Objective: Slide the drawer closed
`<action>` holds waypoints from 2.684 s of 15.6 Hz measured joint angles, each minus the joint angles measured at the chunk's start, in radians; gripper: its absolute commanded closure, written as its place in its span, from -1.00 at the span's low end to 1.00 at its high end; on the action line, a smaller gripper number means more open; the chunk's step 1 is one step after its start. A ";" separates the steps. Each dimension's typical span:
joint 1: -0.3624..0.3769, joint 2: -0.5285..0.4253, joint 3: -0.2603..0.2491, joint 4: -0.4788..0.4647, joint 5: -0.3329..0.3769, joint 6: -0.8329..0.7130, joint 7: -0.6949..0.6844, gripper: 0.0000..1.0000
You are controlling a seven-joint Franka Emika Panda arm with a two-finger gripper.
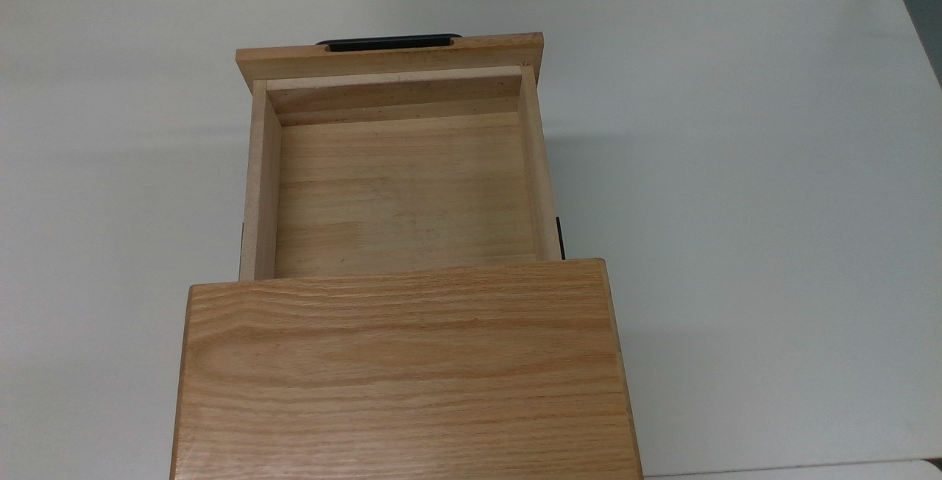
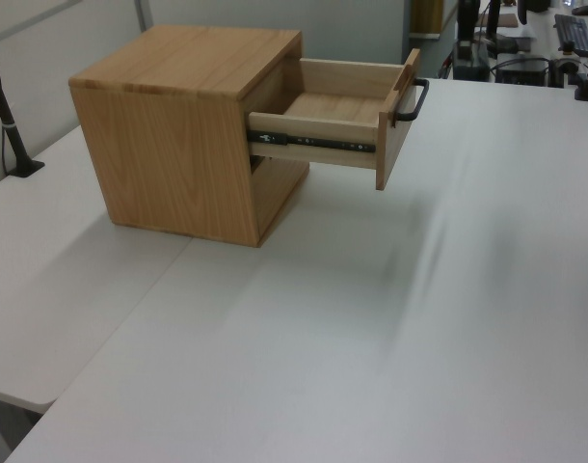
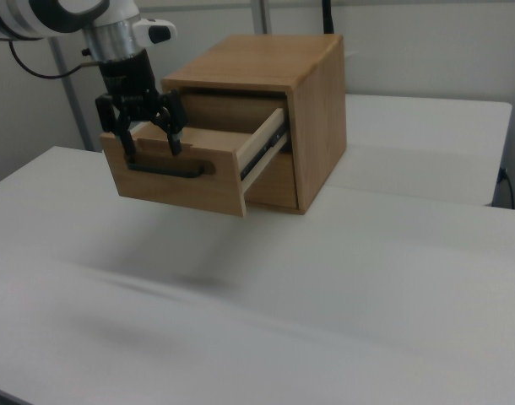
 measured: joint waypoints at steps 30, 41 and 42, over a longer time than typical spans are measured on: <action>-0.011 0.422 0.041 0.172 0.117 0.710 0.491 1.00; 0.006 0.506 0.041 0.209 -0.020 0.921 0.875 1.00; 0.007 0.507 0.041 0.209 -0.024 0.925 0.908 1.00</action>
